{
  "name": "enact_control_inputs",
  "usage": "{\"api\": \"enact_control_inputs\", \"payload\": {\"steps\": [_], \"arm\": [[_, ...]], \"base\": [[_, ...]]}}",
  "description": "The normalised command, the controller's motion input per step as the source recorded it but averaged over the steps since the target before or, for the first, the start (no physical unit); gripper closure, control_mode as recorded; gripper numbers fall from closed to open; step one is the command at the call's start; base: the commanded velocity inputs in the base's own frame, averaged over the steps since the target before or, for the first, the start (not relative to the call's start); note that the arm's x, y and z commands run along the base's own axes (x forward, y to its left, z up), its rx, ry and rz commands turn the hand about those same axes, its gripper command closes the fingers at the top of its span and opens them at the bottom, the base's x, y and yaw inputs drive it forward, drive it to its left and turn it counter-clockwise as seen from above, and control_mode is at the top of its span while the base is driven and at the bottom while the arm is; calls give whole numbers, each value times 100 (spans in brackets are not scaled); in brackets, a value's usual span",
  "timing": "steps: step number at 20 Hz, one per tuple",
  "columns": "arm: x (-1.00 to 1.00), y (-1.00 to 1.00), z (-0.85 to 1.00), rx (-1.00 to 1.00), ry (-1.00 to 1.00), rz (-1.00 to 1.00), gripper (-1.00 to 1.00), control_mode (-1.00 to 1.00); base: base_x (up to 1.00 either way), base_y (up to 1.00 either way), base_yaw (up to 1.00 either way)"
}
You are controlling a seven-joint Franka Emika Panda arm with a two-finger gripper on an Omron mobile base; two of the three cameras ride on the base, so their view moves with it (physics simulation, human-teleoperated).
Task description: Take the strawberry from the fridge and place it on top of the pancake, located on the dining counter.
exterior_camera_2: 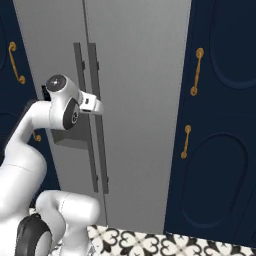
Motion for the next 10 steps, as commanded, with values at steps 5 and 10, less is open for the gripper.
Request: {"api": "enact_control_inputs", "payload": {"steps": [5, 10], "arm": [[59, 0, 0, 0, 0, 0, -100, -100], [58, 3, -1, 0, 0, 0, -100, -100]], "base": [[0, 0, 0], [0, 0, 0]]}}
